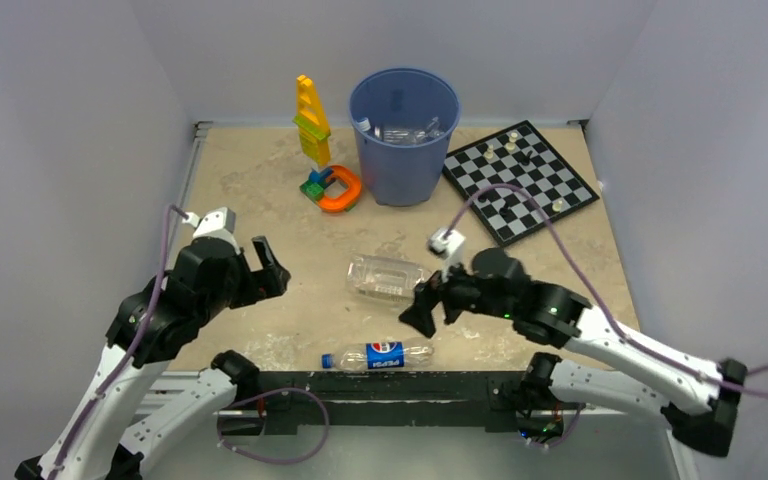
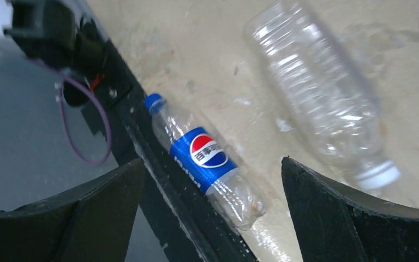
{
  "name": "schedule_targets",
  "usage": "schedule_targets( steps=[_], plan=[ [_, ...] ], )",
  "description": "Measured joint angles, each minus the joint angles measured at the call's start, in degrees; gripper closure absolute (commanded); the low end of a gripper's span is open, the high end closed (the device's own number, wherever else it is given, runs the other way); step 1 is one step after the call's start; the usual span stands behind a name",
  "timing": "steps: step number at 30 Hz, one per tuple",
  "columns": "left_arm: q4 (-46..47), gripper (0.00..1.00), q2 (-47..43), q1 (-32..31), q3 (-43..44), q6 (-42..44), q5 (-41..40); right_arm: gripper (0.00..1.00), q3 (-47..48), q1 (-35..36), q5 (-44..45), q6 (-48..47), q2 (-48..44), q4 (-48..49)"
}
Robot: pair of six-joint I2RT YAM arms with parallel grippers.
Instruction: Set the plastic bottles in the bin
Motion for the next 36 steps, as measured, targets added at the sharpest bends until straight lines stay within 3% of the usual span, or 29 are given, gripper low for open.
schedule_targets(
  steps=[4, 7, 16, 19, 21, 22, 23, 24, 27, 32, 36],
  plan=[
    [-3.52, 0.00, -3.19, 0.00, 0.02, -3.37, -3.48, 0.04, 0.20, 15.50, 5.44, -2.34, 12.20, 2.21],
    [-5.14, 0.00, -4.44, 0.00, 0.02, -4.72, -6.45, 0.05, 0.66, 23.21, 9.99, -3.80, 18.40, 2.08],
    [-8.85, 0.00, -5.27, 0.00, 2.91, -6.21, -11.04, 0.03, 8.81, 30.84, 20.24, -4.50, 36.20, 1.31],
    [-9.77, 0.00, -6.56, 0.00, 3.28, -6.67, -12.90, 0.06, 9.05, 32.09, 23.06, -3.78, 41.66, 1.49],
    [-10.32, 0.00, -7.96, 0.00, 3.50, -7.04, -14.16, 0.11, 9.01, 32.13, 23.74, -3.32, 45.16, 1.70],
    [-10.56, 0.00, -8.48, 0.00, 3.74, -7.04, -14.69, 0.19, 8.98, 32.13, 24.13, -2.84, 46.93, 1.79],
    [-10.67, 0.00, -8.92, 0.00, 3.96, -7.06, -15.23, 0.41, 8.98, 32.06, 24.50, -2.56, 48.35, 1.79],
    [-10.67, 0.00, -9.20, 0.00, 4.13, -7.10, -15.63, 0.55, 8.98, 32.04, 24.79, -2.38, 49.22, 1.75],
    [-10.64, 0.00, -9.38, 0.00, 4.20, -7.32, -16.13, 0.80, 8.98, 32.02, 26.14, -1.99, 49.72, 1.73],
    [-10.60, 0.00, -8.98, 0.00, 4.20, -7.50, -16.13, 0.83, 9.86, 32.02, 27.28, -1.55, 46.40, -0.04],
    [-10.19, 0.00, -8.57, 0.00, 3.43, -8.50, -16.39, 0.80, 14.82, 31.50, 30.18, -2.12, 40.94, -3.91]
  ],
)
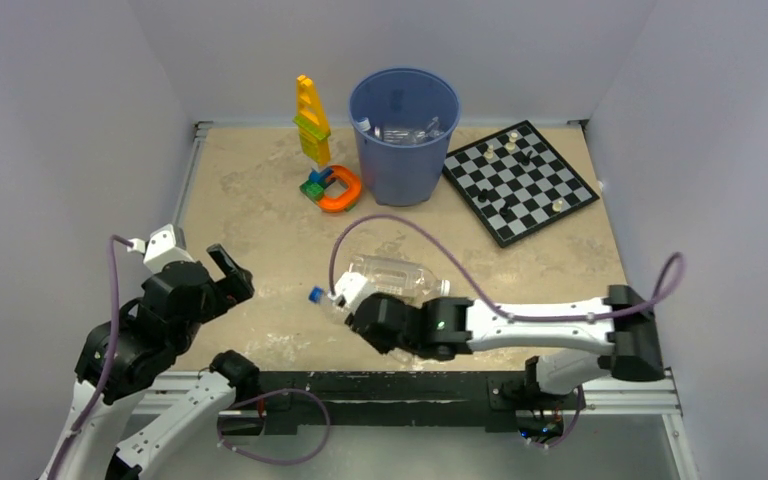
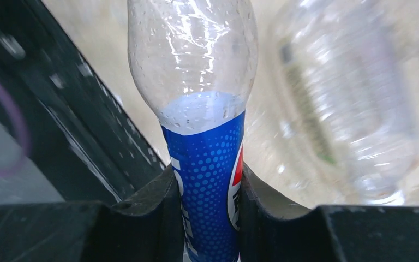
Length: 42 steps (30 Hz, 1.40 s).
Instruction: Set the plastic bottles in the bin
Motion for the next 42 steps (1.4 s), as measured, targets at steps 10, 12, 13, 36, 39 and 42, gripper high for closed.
schedule_targets(
  steps=[10, 12, 13, 36, 39, 42],
  plan=[
    [2.36, 0.00, 1.33, 0.00, -4.39, -1.51, 2.62, 0.77, 20.65, -34.36, 0.81, -2.99, -19.76, 11.13],
    [2.71, 0.00, 1.88, 0.00, -4.87, -1.53, 3.65, 0.77, 26.51, -38.29, 1.77, -3.98, -17.75, 14.51],
    [2.86, 0.00, 2.38, 0.00, -4.98, -1.53, 4.20, 0.77, 29.57, -40.13, 2.10, -4.50, -16.13, 16.83],
    [0.22, 0.00, 1.75, 0.00, -4.57, 0.04, 6.86, 0.04, 48.70, -52.68, -9.94, -6.99, 26.05, 34.34],
    [-0.17, 0.00, 0.57, 0.00, -4.46, 0.04, 7.34, 0.03, 44.68, -52.68, -10.67, -7.23, 18.36, 34.97],
    [-0.15, 0.00, -1.57, 0.00, -4.66, 0.02, 7.98, 0.03, 36.39, -52.43, -10.43, -8.48, 5.55, 35.91]
  ],
)
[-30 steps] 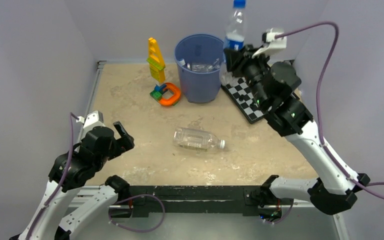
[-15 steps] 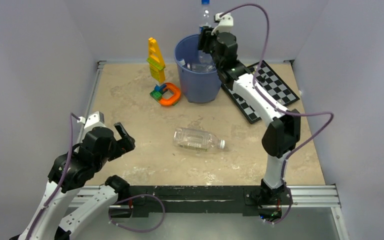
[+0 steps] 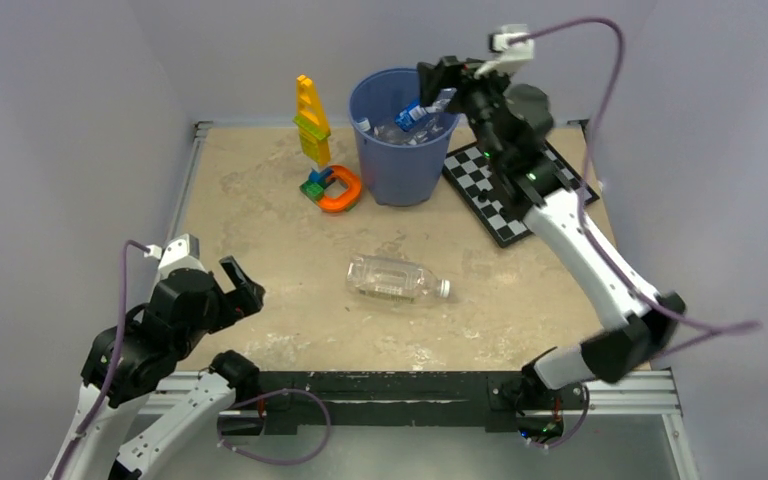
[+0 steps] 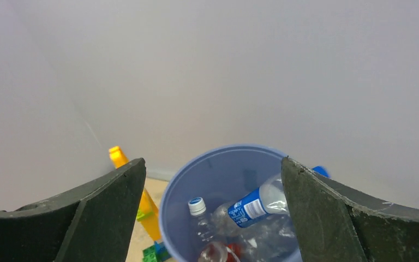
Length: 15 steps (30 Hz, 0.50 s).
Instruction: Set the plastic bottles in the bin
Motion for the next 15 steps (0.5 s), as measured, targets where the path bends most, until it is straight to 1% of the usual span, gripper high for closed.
schedule_targets(
  steps=[3, 7, 10, 13, 15],
  plan=[
    [0.02, 0.00, -2.08, 0.00, -0.79, -0.04, 0.24, 0.03, -9.86, 0.15, 0.70, -1.01, -14.97, 1.07],
    [-0.02, 0.00, -2.36, 0.00, -1.49, -0.09, 0.59, 0.03, -22.25, 0.42, 1.11, -0.15, -29.57, -0.31],
    [0.09, 0.00, -1.73, 0.00, -1.95, -0.26, 0.96, 0.11, -30.64, 0.55, 0.96, 3.26, -35.26, -4.94],
    [0.52, 0.00, -1.03, 0.00, -2.54, -0.44, 1.49, 0.12, -40.54, 2.69, 1.03, 6.97, -37.81, -11.41],
    [0.98, 0.00, -0.59, 0.00, -2.93, -0.48, 1.97, 0.11, -46.95, 7.65, 2.40, 8.55, -37.86, -16.06]
  ],
)
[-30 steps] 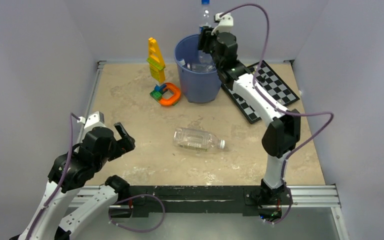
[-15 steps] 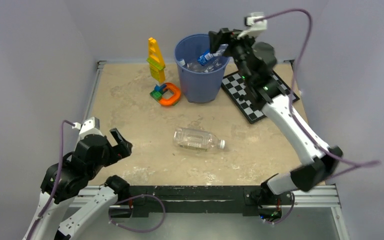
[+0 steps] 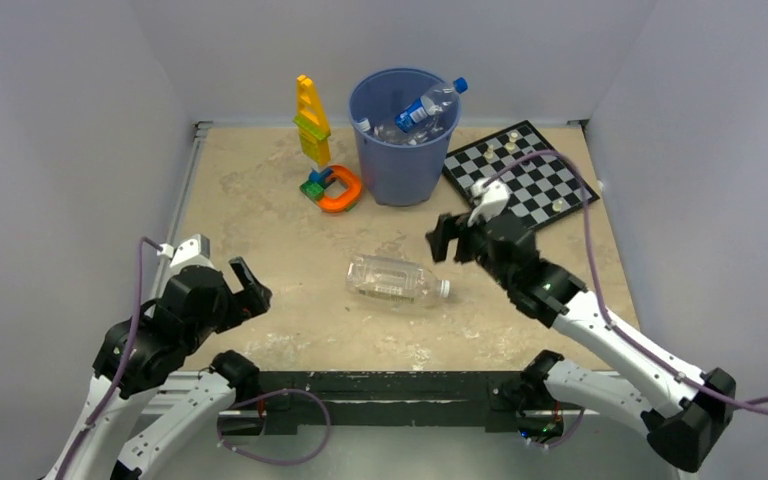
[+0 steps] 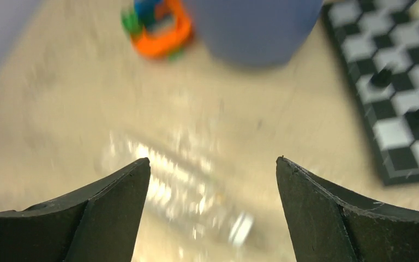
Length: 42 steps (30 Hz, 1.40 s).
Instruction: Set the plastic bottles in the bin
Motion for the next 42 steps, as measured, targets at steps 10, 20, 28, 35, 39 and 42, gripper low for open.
schedule_targets(
  steps=[10, 20, 28, 35, 39, 42],
  plan=[
    [0.26, 0.00, 2.80, 0.00, -0.39, 1.16, -0.59, 0.08, -2.84, 7.78, -5.33, 0.63, 11.65, -8.20],
    [0.46, 0.00, 1.68, 0.00, -0.22, 1.73, -1.44, 0.05, -1.14, 7.89, -14.62, -2.78, 20.06, -10.29],
    [1.73, 0.01, 2.40, 0.00, -1.64, 1.66, 0.55, 0.05, -2.60, 10.10, -20.15, 4.55, 26.82, -5.40],
    [2.89, 0.01, 2.32, 0.00, -2.45, 1.49, 1.07, 0.04, -1.95, 20.94, -20.81, 12.81, 27.61, -2.71],
    [3.04, 0.01, 2.36, 0.00, -2.60, 1.51, 1.29, 0.01, -0.17, 21.46, -18.12, 13.49, 27.50, -3.02],
    [3.04, 0.01, 2.38, 0.00, -2.60, 1.57, 1.29, 0.01, -0.04, 20.87, -13.70, 15.63, 25.70, -4.57]
  ],
)
